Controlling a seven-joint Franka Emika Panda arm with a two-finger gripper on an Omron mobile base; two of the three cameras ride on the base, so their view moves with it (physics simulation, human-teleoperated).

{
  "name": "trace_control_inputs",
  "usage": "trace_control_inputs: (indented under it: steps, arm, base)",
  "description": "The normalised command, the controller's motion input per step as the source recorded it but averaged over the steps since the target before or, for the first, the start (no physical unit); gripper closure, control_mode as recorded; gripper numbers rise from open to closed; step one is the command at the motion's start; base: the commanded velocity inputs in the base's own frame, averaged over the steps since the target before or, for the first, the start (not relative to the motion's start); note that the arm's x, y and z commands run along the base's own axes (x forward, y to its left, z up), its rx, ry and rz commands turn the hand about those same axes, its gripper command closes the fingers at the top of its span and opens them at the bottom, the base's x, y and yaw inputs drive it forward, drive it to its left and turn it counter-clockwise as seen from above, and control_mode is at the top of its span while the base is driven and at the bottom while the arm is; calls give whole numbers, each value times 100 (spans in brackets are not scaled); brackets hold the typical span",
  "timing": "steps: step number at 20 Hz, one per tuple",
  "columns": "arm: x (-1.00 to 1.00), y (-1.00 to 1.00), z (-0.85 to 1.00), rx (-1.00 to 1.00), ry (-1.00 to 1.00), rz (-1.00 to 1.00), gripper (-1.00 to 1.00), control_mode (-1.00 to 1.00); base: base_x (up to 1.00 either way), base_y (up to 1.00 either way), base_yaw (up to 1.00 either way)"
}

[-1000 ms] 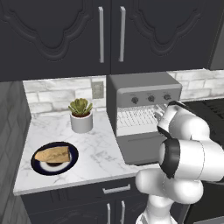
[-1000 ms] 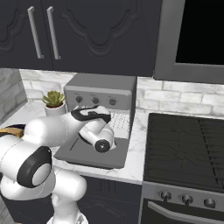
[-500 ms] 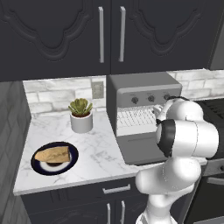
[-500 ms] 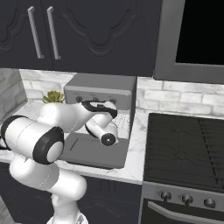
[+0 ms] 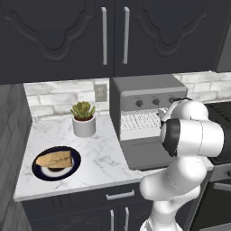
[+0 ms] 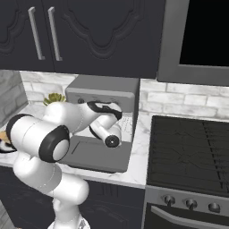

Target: Pull the toaster oven rack outwards. Pick up the baguette from the plate and place it on the toaster oven rack. Close the toaster oven door fully and set the temperature to the lowest setting.

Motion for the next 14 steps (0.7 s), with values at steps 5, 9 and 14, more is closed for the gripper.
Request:
trace_control_inputs:
  steps: [5, 9, 14]
  arm:
    - [26, 10, -23, 1, 0, 0, 100, -100]
    - [14, 2, -19, 0, 0, 0, 100, -100]
    - [0, 0, -21, 1, -2, 0, 100, -100]
  base:
    - [0, 0, 0]
    - [0, 0, 0]
    - [0, 0, 0]
